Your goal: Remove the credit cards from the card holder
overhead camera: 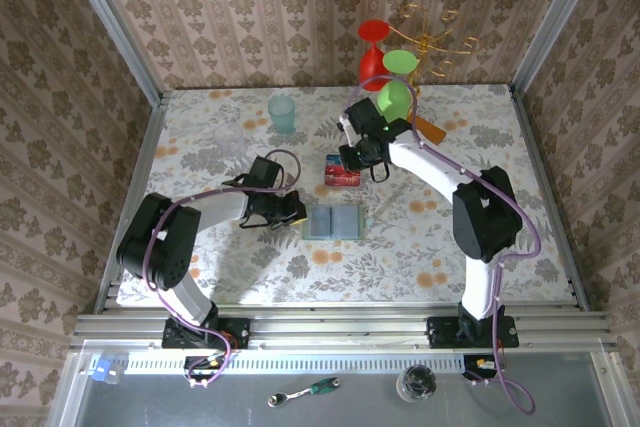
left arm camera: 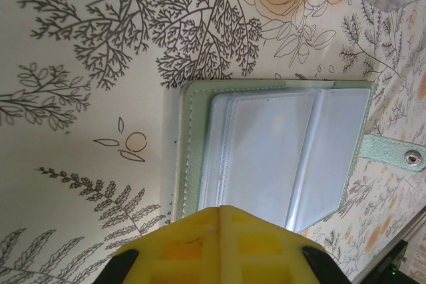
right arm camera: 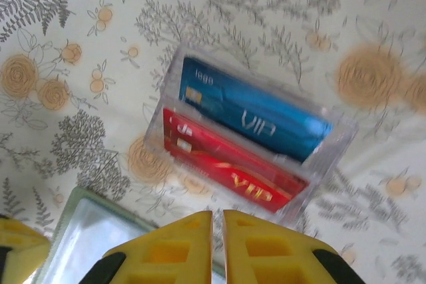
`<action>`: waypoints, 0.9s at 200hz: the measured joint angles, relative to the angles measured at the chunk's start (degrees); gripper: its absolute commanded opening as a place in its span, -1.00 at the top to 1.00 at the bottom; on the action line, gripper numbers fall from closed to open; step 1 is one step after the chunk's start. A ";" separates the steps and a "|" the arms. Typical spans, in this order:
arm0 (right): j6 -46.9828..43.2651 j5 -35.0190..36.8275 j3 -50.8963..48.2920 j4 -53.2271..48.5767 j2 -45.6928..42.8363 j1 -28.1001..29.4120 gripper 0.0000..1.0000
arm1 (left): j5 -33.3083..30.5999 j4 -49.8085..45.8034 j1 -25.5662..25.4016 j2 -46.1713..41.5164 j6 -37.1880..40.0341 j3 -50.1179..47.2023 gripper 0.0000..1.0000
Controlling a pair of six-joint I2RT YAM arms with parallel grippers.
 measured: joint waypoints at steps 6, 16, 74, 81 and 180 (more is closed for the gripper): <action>2.03 -0.37 -0.92 0.15 -0.59 0.07 0.71 | 0.02 0.00 0.00 0.00 0.00 0.00 0.85; 5.31 -1.31 -2.56 0.96 -1.70 0.17 0.71 | 0.02 0.02 0.00 0.00 0.00 0.00 0.85; 19.30 -8.57 -14.97 7.56 -8.02 2.21 0.70 | 0.04 0.50 0.00 0.00 0.02 -0.68 0.86; 20.24 -9.42 -16.02 8.15 -8.17 2.69 0.70 | 0.04 0.61 0.00 -0.02 0.04 -0.94 0.86; 28.39 -17.81 -24.96 15.19 -8.17 7.23 0.60 | 0.26 1.57 0.04 -0.04 0.07 -3.43 0.89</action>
